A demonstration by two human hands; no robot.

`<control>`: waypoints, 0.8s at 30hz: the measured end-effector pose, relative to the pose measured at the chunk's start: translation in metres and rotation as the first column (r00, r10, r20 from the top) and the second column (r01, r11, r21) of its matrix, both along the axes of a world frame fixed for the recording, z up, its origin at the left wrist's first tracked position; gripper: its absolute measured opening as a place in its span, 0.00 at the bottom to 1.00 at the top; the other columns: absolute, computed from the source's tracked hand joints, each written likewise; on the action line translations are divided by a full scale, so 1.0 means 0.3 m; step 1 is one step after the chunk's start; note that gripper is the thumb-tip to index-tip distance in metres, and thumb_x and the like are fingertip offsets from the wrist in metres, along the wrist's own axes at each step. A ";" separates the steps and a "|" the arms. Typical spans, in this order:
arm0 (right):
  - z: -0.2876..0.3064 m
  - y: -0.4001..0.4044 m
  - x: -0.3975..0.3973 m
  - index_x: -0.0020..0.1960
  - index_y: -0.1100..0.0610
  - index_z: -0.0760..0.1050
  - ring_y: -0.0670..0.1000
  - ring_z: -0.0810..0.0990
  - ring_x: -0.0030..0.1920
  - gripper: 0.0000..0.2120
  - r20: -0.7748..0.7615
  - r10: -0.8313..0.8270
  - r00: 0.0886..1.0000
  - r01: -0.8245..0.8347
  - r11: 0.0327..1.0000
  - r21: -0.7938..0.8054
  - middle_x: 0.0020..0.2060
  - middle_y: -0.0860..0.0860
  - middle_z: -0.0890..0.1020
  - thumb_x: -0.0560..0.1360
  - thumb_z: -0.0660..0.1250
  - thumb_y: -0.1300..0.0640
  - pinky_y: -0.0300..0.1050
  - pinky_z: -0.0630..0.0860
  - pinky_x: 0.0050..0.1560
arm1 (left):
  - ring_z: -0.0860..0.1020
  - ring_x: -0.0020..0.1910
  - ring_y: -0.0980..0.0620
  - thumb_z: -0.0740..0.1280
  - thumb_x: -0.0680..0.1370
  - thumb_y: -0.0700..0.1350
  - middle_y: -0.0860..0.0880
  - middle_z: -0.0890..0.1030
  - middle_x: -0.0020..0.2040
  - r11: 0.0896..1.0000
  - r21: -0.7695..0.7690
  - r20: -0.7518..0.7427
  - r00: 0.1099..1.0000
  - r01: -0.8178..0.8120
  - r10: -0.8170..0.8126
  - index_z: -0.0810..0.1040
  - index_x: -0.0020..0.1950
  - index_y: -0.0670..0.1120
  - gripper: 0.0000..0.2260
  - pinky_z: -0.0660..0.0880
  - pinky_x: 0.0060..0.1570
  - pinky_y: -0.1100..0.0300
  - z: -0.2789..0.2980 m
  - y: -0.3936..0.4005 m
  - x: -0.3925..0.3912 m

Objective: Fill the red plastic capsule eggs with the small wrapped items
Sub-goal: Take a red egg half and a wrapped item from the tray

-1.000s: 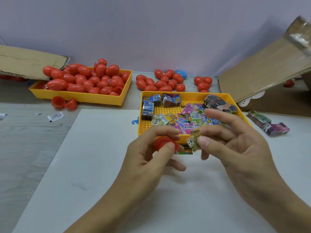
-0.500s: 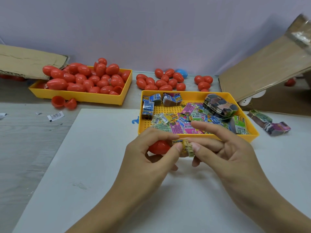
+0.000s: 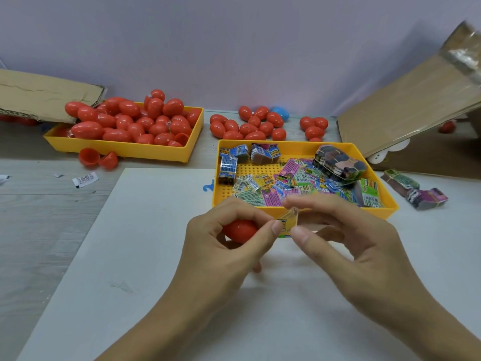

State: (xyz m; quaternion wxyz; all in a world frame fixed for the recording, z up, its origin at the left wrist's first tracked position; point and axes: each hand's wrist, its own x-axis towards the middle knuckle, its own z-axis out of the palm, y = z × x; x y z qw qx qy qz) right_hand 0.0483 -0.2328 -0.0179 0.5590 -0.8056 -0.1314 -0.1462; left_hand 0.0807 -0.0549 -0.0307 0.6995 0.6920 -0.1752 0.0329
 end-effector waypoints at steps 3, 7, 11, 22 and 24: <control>-0.002 -0.012 0.004 0.56 0.48 0.81 0.52 0.80 0.59 0.13 0.060 0.012 0.998 -0.005 0.993 -0.120 0.57 0.46 0.82 0.73 0.72 0.58 0.42 0.80 0.42 | 0.77 0.30 0.52 0.77 0.71 0.46 0.51 0.80 0.38 1.000 0.012 0.029 0.999 0.014 -0.015 0.84 0.39 0.49 0.03 0.75 0.28 0.62 0.000 0.003 -0.001; -0.003 -0.022 0.009 0.51 0.49 0.81 0.52 0.80 0.60 0.09 0.038 0.015 0.999 -0.010 0.992 -0.123 0.59 0.45 0.80 0.71 0.74 0.56 0.50 0.81 0.42 | 0.77 0.28 0.50 0.77 0.71 0.49 0.50 0.80 0.37 1.000 -0.005 0.005 1.000 0.004 -0.004 0.84 0.38 0.50 0.05 0.76 0.27 0.59 0.001 0.004 0.000; 0.006 -0.020 0.008 0.54 0.50 0.82 0.54 0.80 0.59 0.12 0.081 0.036 0.996 -0.027 0.993 -0.114 0.58 0.45 0.80 0.71 0.73 0.51 0.48 0.81 0.40 | 0.76 0.25 0.47 0.75 0.70 0.52 0.48 0.79 0.36 0.999 -0.036 -0.037 0.999 0.005 -0.007 0.84 0.37 0.48 0.09 0.75 0.26 0.58 0.002 0.002 0.001; 0.005 0.001 -0.006 0.59 0.40 0.79 0.49 0.83 0.52 0.25 -0.172 0.084 0.981 -0.092 0.995 -0.039 0.51 0.43 0.84 0.62 0.78 0.41 0.48 0.81 0.41 | 0.76 0.26 0.49 0.76 0.72 0.52 0.49 0.78 0.34 0.994 -0.104 -0.116 0.993 0.024 -0.036 0.85 0.37 0.47 0.10 0.74 0.24 0.60 0.014 0.004 0.006; 0.004 0.010 -0.012 0.55 0.42 0.81 0.48 0.84 0.50 0.22 -0.195 0.079 0.978 -0.086 0.996 -0.029 0.48 0.43 0.85 0.62 0.77 0.41 0.47 0.81 0.41 | 0.76 0.25 0.50 0.75 0.71 0.53 0.50 0.78 0.34 0.994 -0.102 -0.110 0.993 0.024 -0.035 0.85 0.37 0.47 0.10 0.74 0.24 0.60 0.011 0.005 0.006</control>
